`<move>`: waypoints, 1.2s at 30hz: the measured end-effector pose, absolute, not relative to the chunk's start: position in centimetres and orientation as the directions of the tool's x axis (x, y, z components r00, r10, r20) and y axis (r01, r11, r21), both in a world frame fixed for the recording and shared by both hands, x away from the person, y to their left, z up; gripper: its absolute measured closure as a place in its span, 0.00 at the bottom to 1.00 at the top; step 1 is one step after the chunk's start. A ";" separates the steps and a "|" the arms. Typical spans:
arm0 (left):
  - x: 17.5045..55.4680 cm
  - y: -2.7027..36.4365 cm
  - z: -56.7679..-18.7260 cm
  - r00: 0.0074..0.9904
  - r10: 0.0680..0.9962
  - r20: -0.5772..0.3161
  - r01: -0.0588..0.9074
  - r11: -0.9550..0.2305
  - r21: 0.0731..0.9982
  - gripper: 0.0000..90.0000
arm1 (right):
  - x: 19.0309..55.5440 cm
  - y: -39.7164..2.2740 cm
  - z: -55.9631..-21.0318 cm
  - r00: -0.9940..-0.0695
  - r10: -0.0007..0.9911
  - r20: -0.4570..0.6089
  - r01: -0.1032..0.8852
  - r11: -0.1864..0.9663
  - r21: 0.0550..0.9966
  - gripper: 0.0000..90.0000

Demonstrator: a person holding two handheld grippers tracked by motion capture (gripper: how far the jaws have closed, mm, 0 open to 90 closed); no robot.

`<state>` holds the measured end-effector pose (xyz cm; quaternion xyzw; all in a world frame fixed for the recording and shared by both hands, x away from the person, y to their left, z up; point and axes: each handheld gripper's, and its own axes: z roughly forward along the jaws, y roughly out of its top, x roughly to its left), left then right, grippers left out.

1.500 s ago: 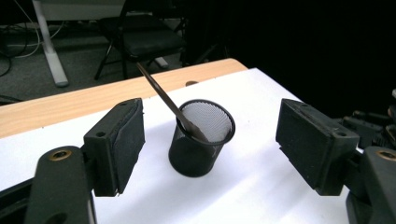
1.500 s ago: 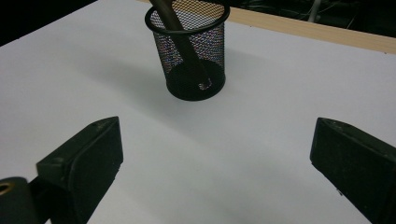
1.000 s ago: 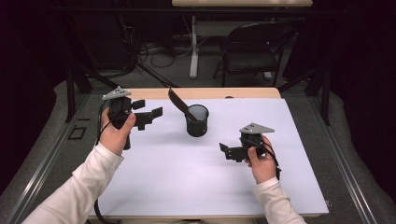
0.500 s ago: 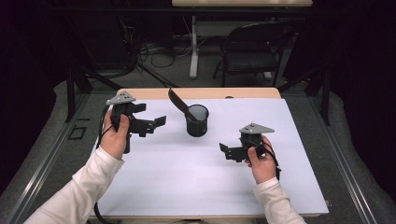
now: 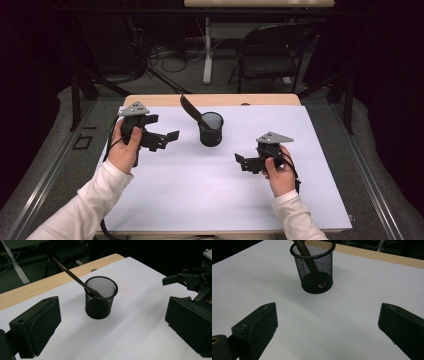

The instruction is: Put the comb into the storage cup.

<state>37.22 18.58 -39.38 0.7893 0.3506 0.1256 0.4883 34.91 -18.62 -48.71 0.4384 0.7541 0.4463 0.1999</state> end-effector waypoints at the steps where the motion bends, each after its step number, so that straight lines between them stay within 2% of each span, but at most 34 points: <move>1: 37.2 18.6 -39.4 0.724 0.674 -0.145 0.432 -0.280 0.857 0.01 | 34.9 -18.6 -48.7 -0.535 0.840 0.089 0.483 0.217 0.848 0.03; 20: 35.8 20.0 -40.7 0.729 0.674 -0.123 0.447 -0.332 0.831 0.01 | 34.6 -18.5 -48.2 -0.541 0.837 0.079 0.463 0.219 0.859 0.03; 36: 33.6 22.7 -42.5 0.697 0.701 -0.151 0.460 -0.277 0.844 0.02 | 32.8 -19.4 -46.3 -0.547 0.837 0.027 0.434 0.256 0.864 0.03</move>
